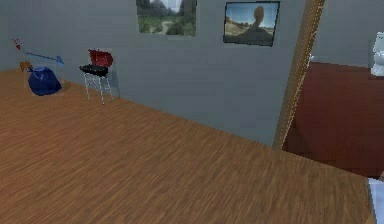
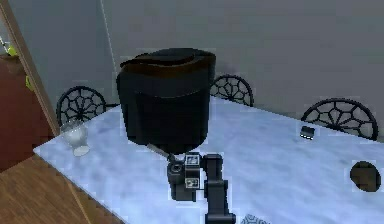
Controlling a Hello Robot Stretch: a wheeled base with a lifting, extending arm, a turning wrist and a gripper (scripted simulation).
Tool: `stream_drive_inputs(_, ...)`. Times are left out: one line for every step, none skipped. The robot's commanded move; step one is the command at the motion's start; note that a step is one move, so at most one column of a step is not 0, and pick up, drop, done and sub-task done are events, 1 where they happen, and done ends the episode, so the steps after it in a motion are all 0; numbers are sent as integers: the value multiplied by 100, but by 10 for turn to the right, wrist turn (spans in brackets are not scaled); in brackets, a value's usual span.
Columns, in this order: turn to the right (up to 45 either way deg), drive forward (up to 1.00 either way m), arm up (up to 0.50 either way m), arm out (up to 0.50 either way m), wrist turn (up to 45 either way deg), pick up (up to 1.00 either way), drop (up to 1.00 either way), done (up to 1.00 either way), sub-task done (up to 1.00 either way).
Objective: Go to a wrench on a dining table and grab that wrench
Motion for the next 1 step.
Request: stream_drive_inputs(0, 0, 0, 0, 0, 0, 0, 100, 0)
